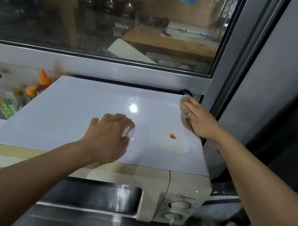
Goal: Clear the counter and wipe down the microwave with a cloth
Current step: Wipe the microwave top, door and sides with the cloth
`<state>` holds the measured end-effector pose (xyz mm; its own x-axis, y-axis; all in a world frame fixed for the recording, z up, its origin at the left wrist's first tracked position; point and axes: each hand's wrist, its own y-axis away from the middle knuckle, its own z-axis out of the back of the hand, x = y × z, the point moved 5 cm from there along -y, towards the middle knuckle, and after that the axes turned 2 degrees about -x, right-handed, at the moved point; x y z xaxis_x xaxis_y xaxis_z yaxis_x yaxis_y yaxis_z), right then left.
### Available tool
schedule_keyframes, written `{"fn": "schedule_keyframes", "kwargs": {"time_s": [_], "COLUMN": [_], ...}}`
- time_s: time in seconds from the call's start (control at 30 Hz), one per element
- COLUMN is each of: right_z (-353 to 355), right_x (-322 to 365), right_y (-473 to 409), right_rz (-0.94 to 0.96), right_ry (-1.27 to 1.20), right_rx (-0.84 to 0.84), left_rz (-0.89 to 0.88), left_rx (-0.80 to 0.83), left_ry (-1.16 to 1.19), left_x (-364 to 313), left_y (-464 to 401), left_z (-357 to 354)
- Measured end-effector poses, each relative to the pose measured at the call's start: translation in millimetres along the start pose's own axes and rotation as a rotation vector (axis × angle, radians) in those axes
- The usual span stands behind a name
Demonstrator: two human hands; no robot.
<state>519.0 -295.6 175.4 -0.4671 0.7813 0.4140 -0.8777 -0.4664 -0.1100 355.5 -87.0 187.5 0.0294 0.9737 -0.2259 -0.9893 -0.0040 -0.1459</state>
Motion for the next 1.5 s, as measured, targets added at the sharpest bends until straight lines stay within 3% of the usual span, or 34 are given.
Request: {"fn": "schedule_keyframes", "kwargs": {"time_s": [0.13, 0.33, 0.5, 0.67, 0.77, 1.0, 1.13, 1.33, 1.5], "right_z": [-3.0, -5.1, -6.5, -5.4, -26.5, -76.4, -71.8, -57.0, -97.5], "right_x": [1.9, 24.8, 40.2, 43.2, 82.3, 203.5, 202.2, 152.7, 245.5], "right_y": [13.8, 116.7, 161.9, 144.5, 135.0, 103.1, 100.6, 105.6, 63.3], "right_rz": [0.035, 0.113, 0.177, 0.054, 0.151, 0.302, 0.352, -0.004, 0.189], "right_ry": [-0.003, -0.043, 0.136, 0.114, 0.242, 0.240, 0.258, 0.247, 0.306], "right_rx": [-0.008, -0.039, -0.035, 0.012, -0.039, -0.075, -0.052, -0.049, -0.071], "left_rz": [0.016, 0.026, 0.037, 0.100, 0.160, 0.128, 0.096, 0.154, 0.125], "left_rx": [-0.005, -0.018, 0.042, -0.008, -0.001, 0.021, 0.033, -0.041, 0.014], "left_ry": [-0.024, 0.002, -0.023, 0.015, -0.016, 0.037, 0.073, 0.013, 0.050], "left_x": [0.9, 0.3, 1.9, 35.0, 64.1, 79.3, 93.6, 155.8, 171.2], "left_y": [-0.6, 3.3, 16.1, 45.4, 59.3, 65.3, 68.8, 88.5, 92.7], "left_z": [-2.0, -2.6, -2.0, 16.1, 23.9, 22.6, 32.4, 54.2, 49.7]}}
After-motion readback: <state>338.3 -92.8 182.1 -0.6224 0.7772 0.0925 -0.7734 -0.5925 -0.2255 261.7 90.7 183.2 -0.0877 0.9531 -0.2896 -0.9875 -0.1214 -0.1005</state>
